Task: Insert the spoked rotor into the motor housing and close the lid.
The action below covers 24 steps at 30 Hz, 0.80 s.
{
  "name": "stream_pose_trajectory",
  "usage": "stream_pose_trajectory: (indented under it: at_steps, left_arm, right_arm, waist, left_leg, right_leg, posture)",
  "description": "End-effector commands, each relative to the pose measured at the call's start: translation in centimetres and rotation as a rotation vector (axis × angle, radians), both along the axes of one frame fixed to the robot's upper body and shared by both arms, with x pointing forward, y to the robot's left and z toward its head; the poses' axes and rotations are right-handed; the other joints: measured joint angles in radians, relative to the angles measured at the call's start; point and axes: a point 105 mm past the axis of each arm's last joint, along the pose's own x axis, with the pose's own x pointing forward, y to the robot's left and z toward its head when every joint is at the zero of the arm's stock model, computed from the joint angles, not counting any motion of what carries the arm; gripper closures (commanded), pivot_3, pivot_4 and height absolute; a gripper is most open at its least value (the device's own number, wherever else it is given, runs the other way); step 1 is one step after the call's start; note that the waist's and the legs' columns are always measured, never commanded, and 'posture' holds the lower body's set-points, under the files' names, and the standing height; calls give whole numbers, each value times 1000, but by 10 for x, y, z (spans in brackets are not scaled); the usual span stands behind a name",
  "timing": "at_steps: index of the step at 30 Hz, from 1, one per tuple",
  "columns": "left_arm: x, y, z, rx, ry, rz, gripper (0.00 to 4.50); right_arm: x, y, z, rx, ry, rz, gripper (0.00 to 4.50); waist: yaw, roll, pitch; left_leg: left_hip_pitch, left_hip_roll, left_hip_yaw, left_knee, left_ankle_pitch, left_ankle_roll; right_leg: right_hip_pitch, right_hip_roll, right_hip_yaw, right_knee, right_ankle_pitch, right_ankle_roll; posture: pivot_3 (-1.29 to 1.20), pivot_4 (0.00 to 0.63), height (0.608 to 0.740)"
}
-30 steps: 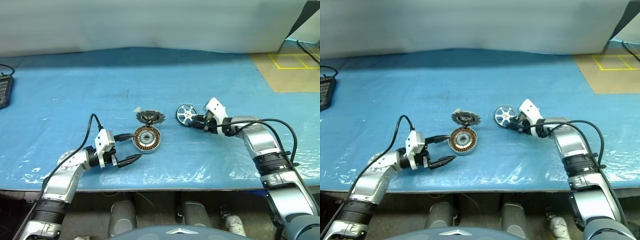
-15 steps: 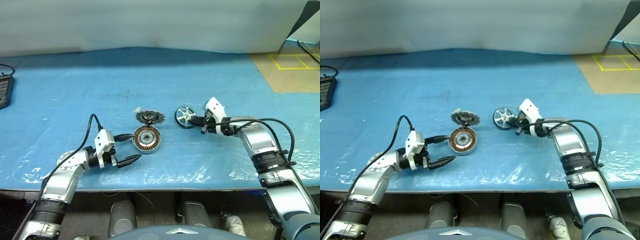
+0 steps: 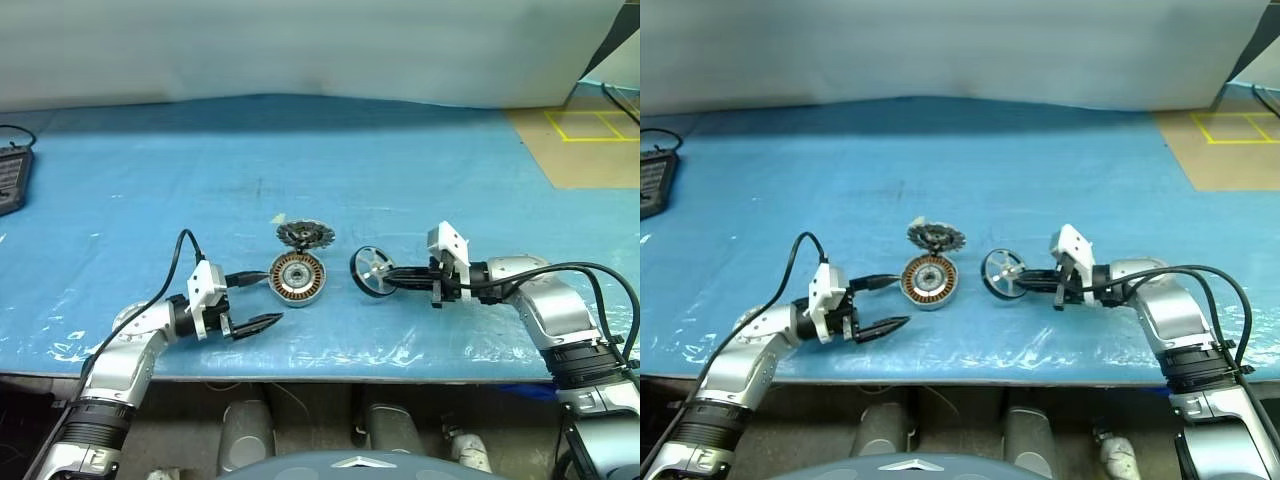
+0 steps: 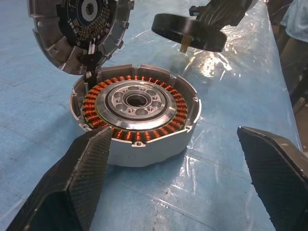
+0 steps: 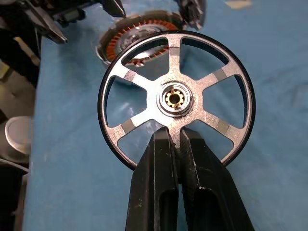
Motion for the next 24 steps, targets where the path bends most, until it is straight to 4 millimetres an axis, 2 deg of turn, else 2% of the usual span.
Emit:
stream_pose_trajectory:
  at_steps: [1,7,17,24]
  left_arm:
    - [-4,4,-1,-5,-2,-5,137]
    - [-3,7,-3,-4,-30,6,137]
    - [-4,11,0,-47,-37,34,137]
    - [-1,9,-2,-49,-39,33,137]
  right_arm:
    - [1,22,15,46,-62,71,4472]
    - [3,45,15,63,-76,122,4472]
    - [2,68,28,89,-106,204,4472]
    - [13,88,21,77,-99,216,4472]
  waist:
    - [-1,0,0]
    - [0,0,0]
    - [-1,0,0]
    - [-1,0,0]
  left_leg:
    - [0,0,0,0,0,0]
    - [-1,0,0,-1,0,0]
    - [-2,0,0,-1,0,0]
    - [-1,0,0,-1,0,0]
  right_leg:
    - [0,0,0,0,0,0]
    - [-1,0,0,0,0,0]
    - [-1,0,0,0,0,0]
    - [-2,0,0,0,0,0]
  posture:
    - [0,150,740]
    - [0,150,740]
    - [0,150,740]
    - [0,150,740]
